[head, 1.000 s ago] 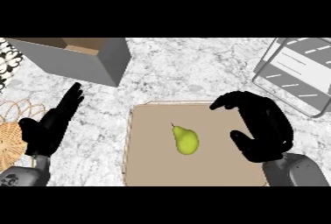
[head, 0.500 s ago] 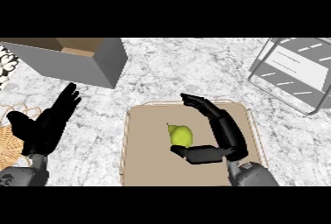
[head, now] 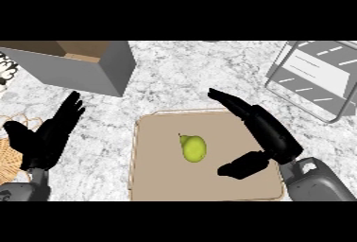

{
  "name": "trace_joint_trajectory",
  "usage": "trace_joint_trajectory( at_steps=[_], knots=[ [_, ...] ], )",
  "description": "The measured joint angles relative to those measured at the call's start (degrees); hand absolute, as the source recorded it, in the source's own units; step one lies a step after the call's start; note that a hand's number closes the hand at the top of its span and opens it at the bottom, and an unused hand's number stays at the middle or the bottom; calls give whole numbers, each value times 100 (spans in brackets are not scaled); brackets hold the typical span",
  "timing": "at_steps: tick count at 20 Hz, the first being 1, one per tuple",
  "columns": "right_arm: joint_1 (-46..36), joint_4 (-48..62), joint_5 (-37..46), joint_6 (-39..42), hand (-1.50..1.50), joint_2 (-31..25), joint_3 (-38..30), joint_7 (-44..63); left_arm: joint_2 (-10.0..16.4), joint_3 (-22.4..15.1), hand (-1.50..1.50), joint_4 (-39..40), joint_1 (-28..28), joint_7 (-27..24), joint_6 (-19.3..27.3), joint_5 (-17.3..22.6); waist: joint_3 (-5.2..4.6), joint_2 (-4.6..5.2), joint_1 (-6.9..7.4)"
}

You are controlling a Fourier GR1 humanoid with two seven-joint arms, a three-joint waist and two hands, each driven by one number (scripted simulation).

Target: Pick the pear from the tray and place it in the tiered basket

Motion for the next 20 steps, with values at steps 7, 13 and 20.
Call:
trace_joint_trajectory(
  at_steps=[7,13,20],
  knots=[
    [-638,-686,-145,1669,-150,-497,644,1642,-97,-31,0,-77,-52,91,71,-75,5,13,18],
    [-856,-1024,9,2025,-150,226,753,2992,-188,23,0,-251,66,168,8,-198,15,32,31],
    [-491,-496,985,1877,-150,852,1099,3073,-267,175,0,-250,31,262,-123,-310,19,45,32]
  ],
)
